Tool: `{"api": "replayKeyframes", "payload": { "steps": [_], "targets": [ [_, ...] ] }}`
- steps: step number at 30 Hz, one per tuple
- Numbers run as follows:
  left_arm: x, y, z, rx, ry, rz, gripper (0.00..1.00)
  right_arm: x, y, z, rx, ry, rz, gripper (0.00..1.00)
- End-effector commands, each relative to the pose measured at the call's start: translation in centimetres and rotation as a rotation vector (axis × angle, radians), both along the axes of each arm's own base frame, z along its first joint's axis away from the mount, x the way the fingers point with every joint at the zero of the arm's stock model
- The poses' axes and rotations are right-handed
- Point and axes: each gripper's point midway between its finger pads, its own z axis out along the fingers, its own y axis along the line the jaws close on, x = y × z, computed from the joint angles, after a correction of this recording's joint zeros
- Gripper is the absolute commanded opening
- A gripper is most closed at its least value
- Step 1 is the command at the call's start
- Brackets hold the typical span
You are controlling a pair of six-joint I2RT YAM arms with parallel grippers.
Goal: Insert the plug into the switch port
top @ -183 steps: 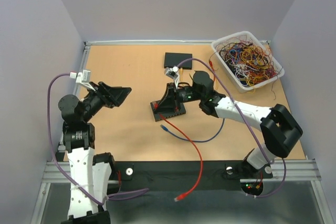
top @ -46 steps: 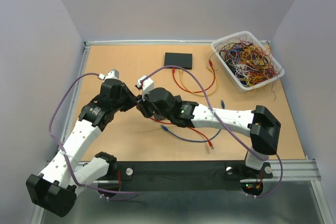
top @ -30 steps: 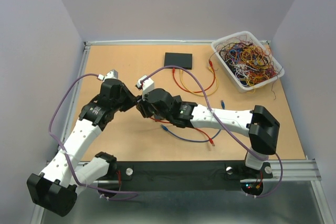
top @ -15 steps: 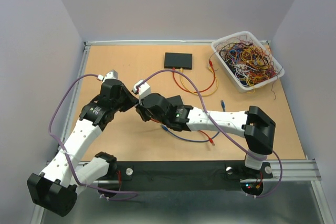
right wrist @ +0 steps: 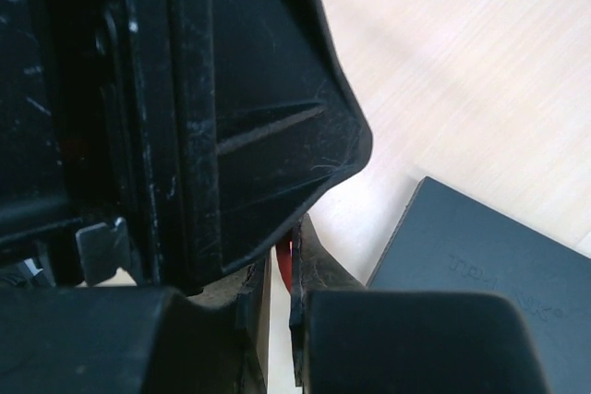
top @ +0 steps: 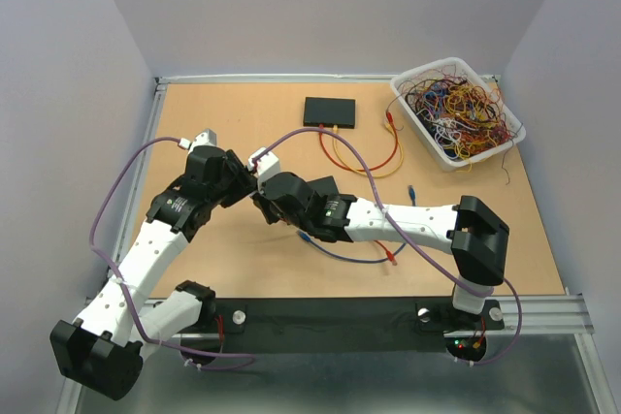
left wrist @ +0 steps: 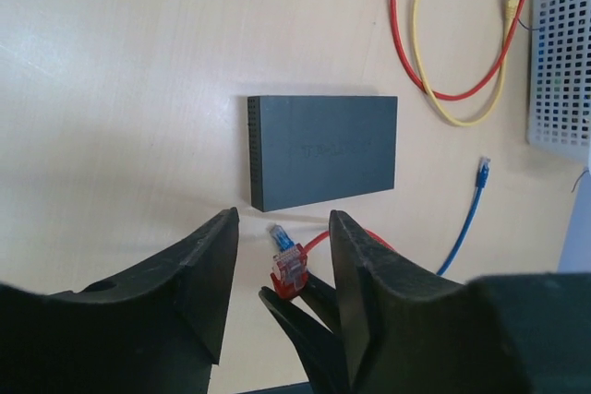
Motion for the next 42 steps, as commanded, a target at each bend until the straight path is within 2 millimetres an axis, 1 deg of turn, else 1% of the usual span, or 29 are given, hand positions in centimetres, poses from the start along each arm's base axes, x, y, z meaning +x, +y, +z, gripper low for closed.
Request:
{"api": "replayKeyframes", "payload": {
  "steps": [1, 3, 4, 7, 8, 11, 12, 14, 15, 16, 18, 19, 20, 23, 25, 26, 27, 28, 29, 30, 31, 33, 34, 35, 36, 37, 39, 40, 42],
  "targets": [
    [-0.2, -1.0, 1.0, -0.035, -0.033, -0.045, 0.6, 0.4, 0.2, 2.2, 0.065, -0.026, -0.025, 0.01],
    [-0.2, -1.0, 1.0, -0.034, -0.034, -0.045, 0.63, 0.2, -0.2, 2.1, 0.061, -0.024, -0.026, 0.01],
    [-0.2, -1.0, 1.1, -0.032, -0.036, -0.047, 0.65, 0.1, -0.4, 2.4, 0.068, -0.024, -0.025, 0.0],
    [0.0, -0.5, 0.9, -0.01, -0.042, -0.025, 0.66, -0.2, -1.5, 1.7, 0.055, -0.016, -0.036, 0.0],
    [0.1, -0.3, 1.0, -0.003, -0.046, -0.019, 0.66, -0.4, -2.6, 1.3, 0.047, -0.012, -0.046, 0.0],
    [0.5, -0.1, 1.1, 0.012, -0.058, -0.014, 0.66, -1.0, -4.3, 0.5, 0.036, 0.002, -0.061, 0.0],
    [0.6, -0.1, 1.1, 0.014, -0.059, -0.014, 0.66, -1.5, -5.5, 0.2, 0.036, 0.014, -0.068, 0.01],
    [1.0, -0.1, 1.3, 0.024, -0.074, -0.018, 0.66, -2.0, -6.9, -0.5, 0.026, 0.034, -0.075, 0.01],
    [1.2, -0.2, 1.2, 0.027, -0.074, -0.02, 0.66, -2.5, -8.1, -0.6, 0.04, 0.049, -0.081, 0.0],
    [1.6, -0.4, 1.4, 0.024, -0.09, -0.028, 0.66, -2.7, -9.1, -1.3, 0.022, 0.073, -0.092, 0.0],
    [2.0, -0.5, 1.3, 0.034, -0.095, -0.032, 0.66, -3.6, -10.4, -2.0, 0.022, 0.126, -0.07, 0.0],
    [2.6, -0.6, 1.2, 0.036, -0.104, -0.033, 0.66, -3.9, -11.1, -1.3, 0.053, 0.147, -0.077, 0.0],
    [2.8, -0.8, 1.1, 0.036, -0.105, -0.04, 0.66, -4.3, -12.1, -2.7, 0.025, 0.194, -0.069, 0.0],
    [4.1, -1.6, 0.8, 0.037, -0.131, -0.07, 0.66, -4.8, -14.3, -3.9, 0.008, 0.265, -0.082, 0.01],
    [5.1, -2.1, 0.5, 0.045, -0.146, -0.094, 0.66, -4.7, -15.5, -3.9, 0.023, 0.287, -0.106, 0.0],
    [5.4, -2.3, 0.3, 0.048, -0.149, -0.102, 0.66, -5.0, -16.2, -4.8, 0.014, 0.309, -0.112, 0.0],
    [5.8, -2.5, 0.3, 0.051, -0.159, -0.108, 0.66, -5.0, -16.7, -5.2, 0.018, 0.324, -0.119, 0.0],
    [6.2, -3.0, -0.2, 0.05, -0.154, -0.132, 0.66, -5.0, -17.1, -5.5, 0.031, 0.35, -0.13, 0.0],
    [6.7, -3.5, 0.1, 0.042, -0.184, -0.159, 0.66, -4.8, -17.6, -5.6, 0.048, 0.377, -0.132, 0.0],
    [7.1, -3.8, -0.3, 0.047, -0.184, -0.171, 0.66, -4.9, -18.2, -6.5, 0.041, 0.403, -0.141, 0.0],
    [7.7, -4.3, 0.1, 0.043, -0.216, -0.19, 0.66, -4.6, -18.7, -6.9, 0.047, 0.428, -0.146, 0.01],
    [8.5, -4.6, 0.1, 0.052, -0.235, -0.206, 0.66, -4.5, -19.0, -7.6, 0.039, 0.455, -0.15, 0.01],
    [8.9, -4.7, -0.9, 0.063, -0.213, -0.213, 0.66, -4.5, -19.1, -8.0, 0.034, 0.464, -0.149, 0.0],
    [9.7, -5.2, -0.3, 0.056, -0.255, -0.226, 0.66, -4.2, -19.3, -8.2, 0.029, 0.468, -0.156, 0.0],
    [10.3, -5.3, -1.3, 0.071, -0.243, -0.241, 0.66, -4.2, -19.3, -8.7, 0.011, 0.476, -0.157, 0.01],
    [10.9, -5.8, -1.0, 0.06, -0.267, -0.262, 0.66, -4.0, -19.2, -8.7, 0.012, 0.472, -0.159, 0.0],
    [11.6, -6.4, -1.8, 0.065, -0.264, -0.288, 0.66, -4.1, -18.9, -9.1, 0.004, 0.49, -0.139, 0.0],
    [12.2, -6.6, -2.9, 0.062, -0.248, -0.294, 0.66, -3.8, -19.0, -9.7, -0.016, 0.497, -0.141, 0.01],
    [12.7, -7.4, -3.6, 0.046, -0.238, -0.327, 0.66, -3.7, -18.7, -10.1, -0.016, 0.512, -0.122, 0.0]
  ]
}}
